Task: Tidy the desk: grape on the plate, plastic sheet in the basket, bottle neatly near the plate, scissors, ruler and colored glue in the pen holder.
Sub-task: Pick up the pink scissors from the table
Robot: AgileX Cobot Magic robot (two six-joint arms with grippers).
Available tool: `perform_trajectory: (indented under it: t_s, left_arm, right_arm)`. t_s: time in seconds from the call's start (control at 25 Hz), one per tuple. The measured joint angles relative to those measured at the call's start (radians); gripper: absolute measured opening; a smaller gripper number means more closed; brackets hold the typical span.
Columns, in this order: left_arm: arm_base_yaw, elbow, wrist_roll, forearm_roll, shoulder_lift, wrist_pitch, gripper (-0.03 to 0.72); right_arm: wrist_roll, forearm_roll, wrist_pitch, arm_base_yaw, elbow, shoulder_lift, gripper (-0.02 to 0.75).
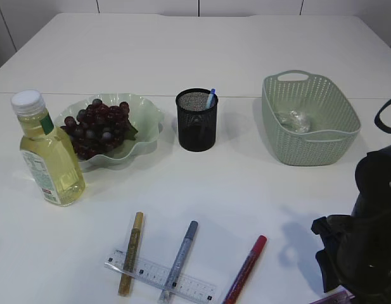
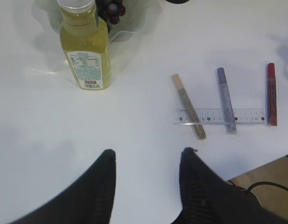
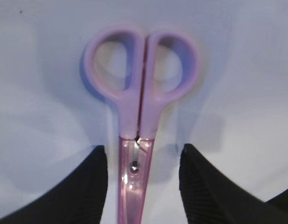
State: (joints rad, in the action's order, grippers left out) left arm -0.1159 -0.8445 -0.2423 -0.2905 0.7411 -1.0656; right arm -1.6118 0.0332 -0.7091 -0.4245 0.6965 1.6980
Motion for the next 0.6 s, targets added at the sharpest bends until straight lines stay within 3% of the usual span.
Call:
perform_trajectory:
  t_s: [0.6]
  left_arm:
    - [0.0, 0.0, 0.0, 0.0, 0.0, 0.002, 0.331]
  right_arm:
    - [0.0, 0.0, 0.009, 0.0, 0.0, 0.015, 0.398]
